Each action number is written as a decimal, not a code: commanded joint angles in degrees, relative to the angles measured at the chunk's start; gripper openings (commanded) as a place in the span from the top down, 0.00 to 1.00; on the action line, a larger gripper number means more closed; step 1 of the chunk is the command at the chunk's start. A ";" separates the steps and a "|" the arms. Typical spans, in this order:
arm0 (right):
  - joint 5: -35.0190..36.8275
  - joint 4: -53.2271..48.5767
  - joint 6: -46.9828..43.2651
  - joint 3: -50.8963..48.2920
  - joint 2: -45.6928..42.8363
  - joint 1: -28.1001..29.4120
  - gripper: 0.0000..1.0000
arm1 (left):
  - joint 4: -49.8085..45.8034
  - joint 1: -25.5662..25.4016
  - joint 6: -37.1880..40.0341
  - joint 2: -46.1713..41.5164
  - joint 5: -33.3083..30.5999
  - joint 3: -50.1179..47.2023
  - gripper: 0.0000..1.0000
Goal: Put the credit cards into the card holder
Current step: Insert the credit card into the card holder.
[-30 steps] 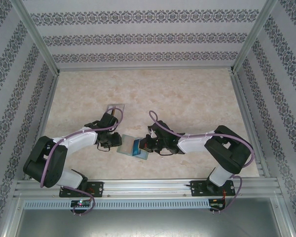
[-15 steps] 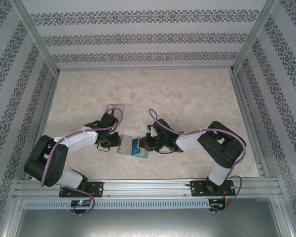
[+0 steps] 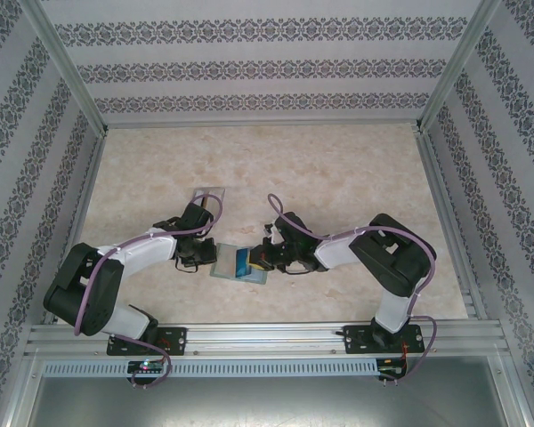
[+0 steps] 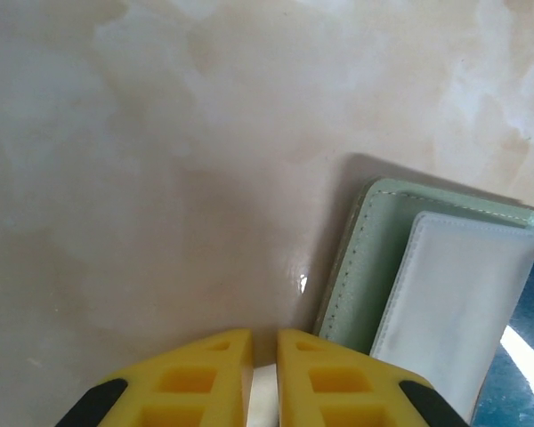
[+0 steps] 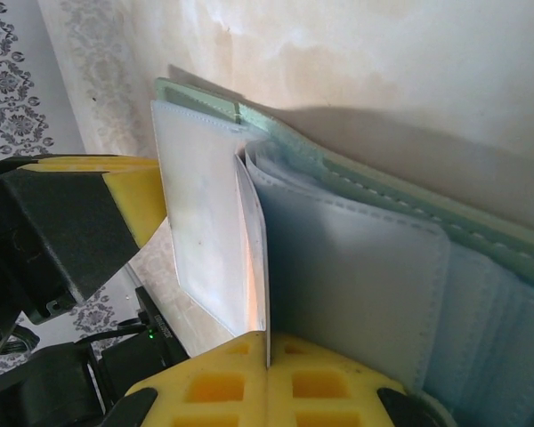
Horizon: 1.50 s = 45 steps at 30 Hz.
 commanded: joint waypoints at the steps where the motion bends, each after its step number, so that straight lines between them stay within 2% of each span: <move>1: 0.12 0.25 1.63 0.76 1.91 0.58 1.00 | 2.34 -0.49 -0.69 1.94 4.42 -2.34 0.85; 10: 2.21 5.69 4.07 0.95 4.62 1.71 0.99 | 2.42 -0.56 -1.09 1.84 4.48 -2.77 0.87; 15: 6.64 6.73 4.57 -0.96 3.19 2.09 0.92 | 3.45 -0.58 -2.44 1.75 4.86 -4.01 0.89; 26: 12.10 9.74 8.39 -0.49 4.17 6.31 0.93 | 6.25 -0.65 -4.85 0.90 5.88 -6.28 0.94; 35: 13.46 1.06 3.78 -1.44 -0.42 5.82 0.75 | 3.59 -0.62 -4.07 0.12 4.30 -5.17 0.95; 42: 14.10 -2.80 1.56 -2.56 -4.17 5.72 0.70 | 3.79 -0.59 -4.35 0.33 4.37 -5.16 0.95; 45: 13.64 -2.79 1.29 -2.09 -3.84 6.04 0.73 | 4.91 -0.60 -4.85 0.33 5.04 -5.70 0.95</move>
